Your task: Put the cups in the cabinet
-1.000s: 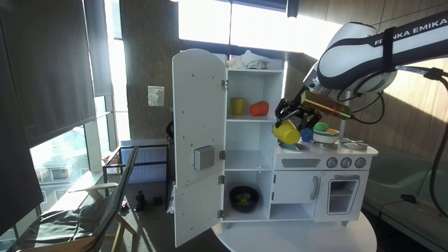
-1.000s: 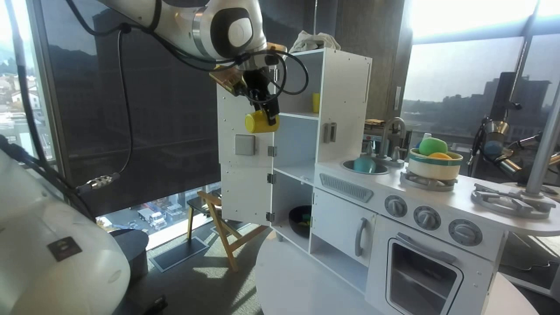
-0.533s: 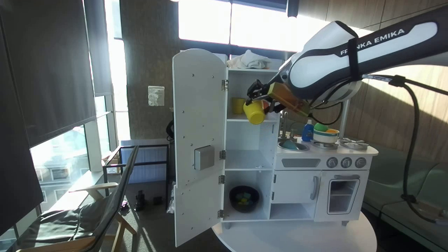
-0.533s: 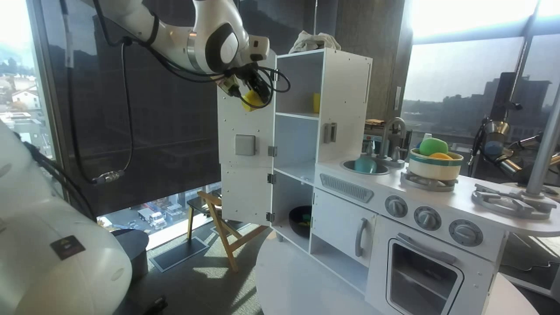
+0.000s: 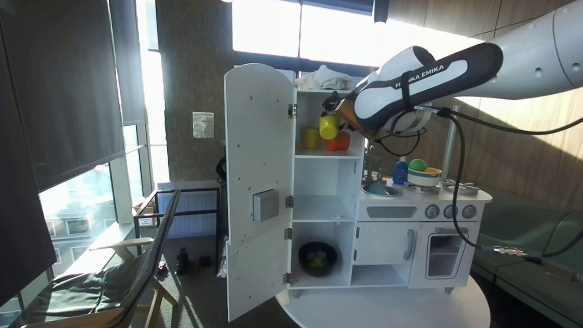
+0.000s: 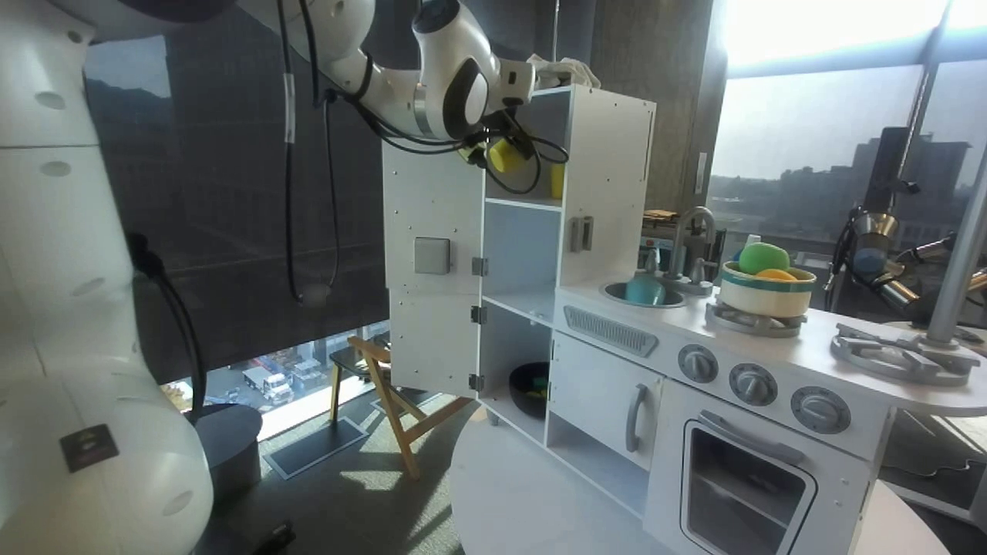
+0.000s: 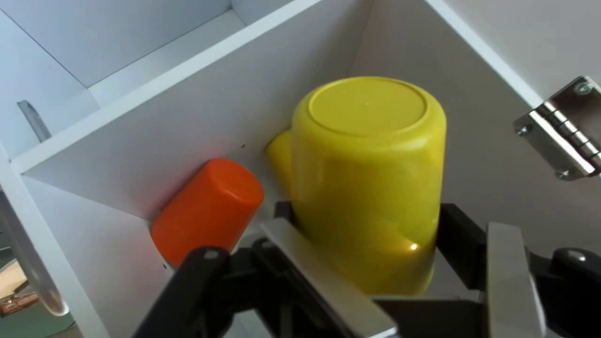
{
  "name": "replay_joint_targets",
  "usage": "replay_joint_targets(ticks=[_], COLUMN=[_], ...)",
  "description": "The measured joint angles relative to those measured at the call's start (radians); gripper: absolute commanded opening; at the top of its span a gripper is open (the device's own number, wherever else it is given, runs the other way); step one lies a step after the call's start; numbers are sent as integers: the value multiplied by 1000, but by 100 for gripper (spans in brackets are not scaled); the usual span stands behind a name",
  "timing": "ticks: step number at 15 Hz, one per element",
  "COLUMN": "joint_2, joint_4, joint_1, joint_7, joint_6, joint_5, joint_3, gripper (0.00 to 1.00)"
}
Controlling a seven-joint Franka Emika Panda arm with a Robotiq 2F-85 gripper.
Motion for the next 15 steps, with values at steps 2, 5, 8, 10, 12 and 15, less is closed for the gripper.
replay_joint_targets(ticks=[2,5,8,10,12,15], joint_2=[77,171,214,227,244,276], joint_4=[61,120,152,170,184,201], joint_1=[-24,-30,-29,-29,-29,-28], joint_7=[21,37,37,38,43,58], joint_6=[28,88,124,126,125,124], joint_5=[-24,-38,-29,-28,-28,-28], joint_3=[-4,-11,-3,-4,-17,-38], gripper=[53,53,53,64,95,100])
